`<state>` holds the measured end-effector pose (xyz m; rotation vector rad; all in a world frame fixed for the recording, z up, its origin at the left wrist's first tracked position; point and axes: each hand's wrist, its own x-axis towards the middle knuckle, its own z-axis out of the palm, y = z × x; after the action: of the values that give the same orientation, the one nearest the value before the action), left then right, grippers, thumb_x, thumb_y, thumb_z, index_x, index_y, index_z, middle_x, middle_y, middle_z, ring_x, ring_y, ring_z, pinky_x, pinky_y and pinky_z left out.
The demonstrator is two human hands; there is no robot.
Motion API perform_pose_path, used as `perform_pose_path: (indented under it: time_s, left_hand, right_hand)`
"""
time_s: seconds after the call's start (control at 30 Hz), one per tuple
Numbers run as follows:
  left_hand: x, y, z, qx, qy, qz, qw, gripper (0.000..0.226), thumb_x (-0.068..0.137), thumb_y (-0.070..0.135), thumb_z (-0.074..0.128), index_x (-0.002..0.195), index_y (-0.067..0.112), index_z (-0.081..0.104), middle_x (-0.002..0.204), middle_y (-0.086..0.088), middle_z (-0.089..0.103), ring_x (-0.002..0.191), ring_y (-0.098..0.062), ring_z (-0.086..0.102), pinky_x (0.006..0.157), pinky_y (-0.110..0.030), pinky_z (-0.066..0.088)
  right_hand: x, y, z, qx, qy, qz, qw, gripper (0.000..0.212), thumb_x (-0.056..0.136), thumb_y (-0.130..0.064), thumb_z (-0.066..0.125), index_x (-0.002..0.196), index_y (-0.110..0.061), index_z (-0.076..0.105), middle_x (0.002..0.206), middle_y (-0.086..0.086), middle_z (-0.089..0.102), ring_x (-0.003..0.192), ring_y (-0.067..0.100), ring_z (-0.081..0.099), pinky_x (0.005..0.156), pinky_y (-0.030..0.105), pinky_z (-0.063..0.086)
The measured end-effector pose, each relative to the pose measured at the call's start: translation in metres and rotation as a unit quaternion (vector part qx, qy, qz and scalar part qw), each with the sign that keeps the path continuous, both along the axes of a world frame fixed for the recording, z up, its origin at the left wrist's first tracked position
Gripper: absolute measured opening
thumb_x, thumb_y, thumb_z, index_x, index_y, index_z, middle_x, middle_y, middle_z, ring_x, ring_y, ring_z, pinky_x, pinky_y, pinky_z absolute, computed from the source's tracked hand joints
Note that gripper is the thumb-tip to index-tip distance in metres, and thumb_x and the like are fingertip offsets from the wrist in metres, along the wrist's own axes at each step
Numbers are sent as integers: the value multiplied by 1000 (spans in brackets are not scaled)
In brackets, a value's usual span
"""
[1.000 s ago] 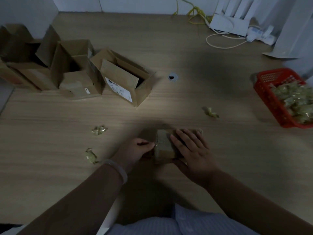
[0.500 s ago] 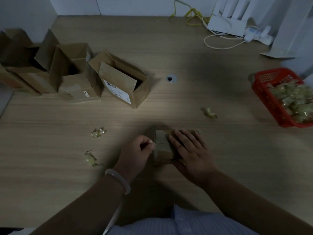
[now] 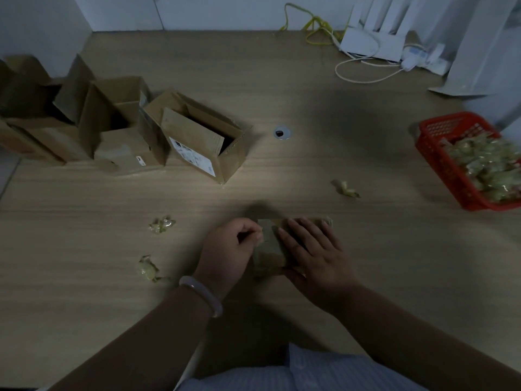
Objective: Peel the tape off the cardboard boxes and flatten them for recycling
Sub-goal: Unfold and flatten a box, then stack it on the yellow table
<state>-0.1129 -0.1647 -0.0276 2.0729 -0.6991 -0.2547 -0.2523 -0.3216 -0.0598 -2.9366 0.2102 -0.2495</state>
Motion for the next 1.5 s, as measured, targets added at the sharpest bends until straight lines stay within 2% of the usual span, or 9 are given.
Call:
perform_pose_path:
  time_s: [0.27, 0.37, 0.5, 0.6, 0.7, 0.87, 1.03, 1.23, 1.5]
  left_hand:
    - [7, -32, 11, 117, 0, -91, 989, 16, 88, 26, 65, 101, 28, 73, 96, 12, 70, 87, 1, 60, 75, -12, 43]
    - [5, -29, 8, 132, 3, -92, 987, 14, 88, 27, 65, 99, 29, 72, 93, 13, 70, 80, 3, 59, 67, -2, 38]
    - [4, -31, 9, 175, -59, -138, 973, 14, 89, 26, 63, 101, 26, 71, 99, 8, 66, 87, -6, 58, 72, -14, 39]
    - [5, -33, 10, 204, -88, -160, 962, 11, 88, 25, 63, 99, 26, 67, 97, 7, 59, 86, -12, 56, 70, -22, 39]
    - [5, -31, 9, 211, -74, -159, 962, 12, 89, 27, 61, 101, 29, 60, 96, 9, 53, 88, -11, 54, 70, -22, 38]
    - [0, -35, 16, 238, -101, -150, 954, 37, 80, 49, 64, 111, 37, 46, 99, 10, 54, 90, -13, 54, 73, -29, 46]
    - [-16, -51, 16, 301, -170, -215, 913, 56, 87, 55, 49, 139, 41, 32, 141, 4, 26, 128, -21, 29, 106, -38, 32]
    - [-15, -51, 5, 277, -146, -290, 904, 76, 87, 63, 45, 151, 35, 15, 155, 12, 16, 141, -10, 13, 117, -32, 2]
    - [-11, -49, -1, 248, -128, -297, 913, 84, 78, 68, 55, 148, 35, 22, 153, 13, 26, 138, -7, 19, 114, -24, 0]
  right_hand:
    - [-4, 2, 6, 15, -26, 10, 999, 63, 90, -45, 50, 145, -17, 40, 153, 5, 36, 142, 24, 30, 110, 51, 31]
    - [-6, 2, 8, 40, -37, 18, 998, 62, 90, -39, 53, 143, -10, 42, 151, 6, 36, 142, 25, 30, 111, 52, 30]
    - [-7, -4, 12, 133, -62, 15, 989, 60, 85, -27, 68, 138, -5, 48, 147, 10, 43, 140, 25, 34, 112, 52, 30]
    - [-9, -8, 10, 216, -108, -39, 970, 50, 91, -25, 55, 136, -5, 50, 143, 12, 46, 136, 24, 39, 114, 40, 32]
    - [-5, -20, 0, 297, -122, -211, 923, 42, 94, -16, 53, 135, -7, 50, 138, 14, 50, 129, 25, 44, 111, 27, 30]
    - [4, -49, -8, 515, -10, -285, 808, 22, 91, -33, 59, 110, -36, 68, 109, -12, 69, 105, 11, 63, 97, 44, 49]
    - [7, -49, -7, 601, -28, -320, 731, 19, 88, -21, 68, 93, -39, 69, 92, -11, 72, 90, 13, 68, 71, 28, 58]
    - [7, -49, 2, 627, -12, -308, 715, 18, 96, -25, 55, 109, -31, 65, 100, -3, 69, 87, 14, 65, 66, 29, 54]
    - [14, -67, 3, 591, 15, -316, 742, 13, 88, -23, 66, 76, -27, 68, 80, -6, 70, 83, 16, 69, 66, 32, 56]
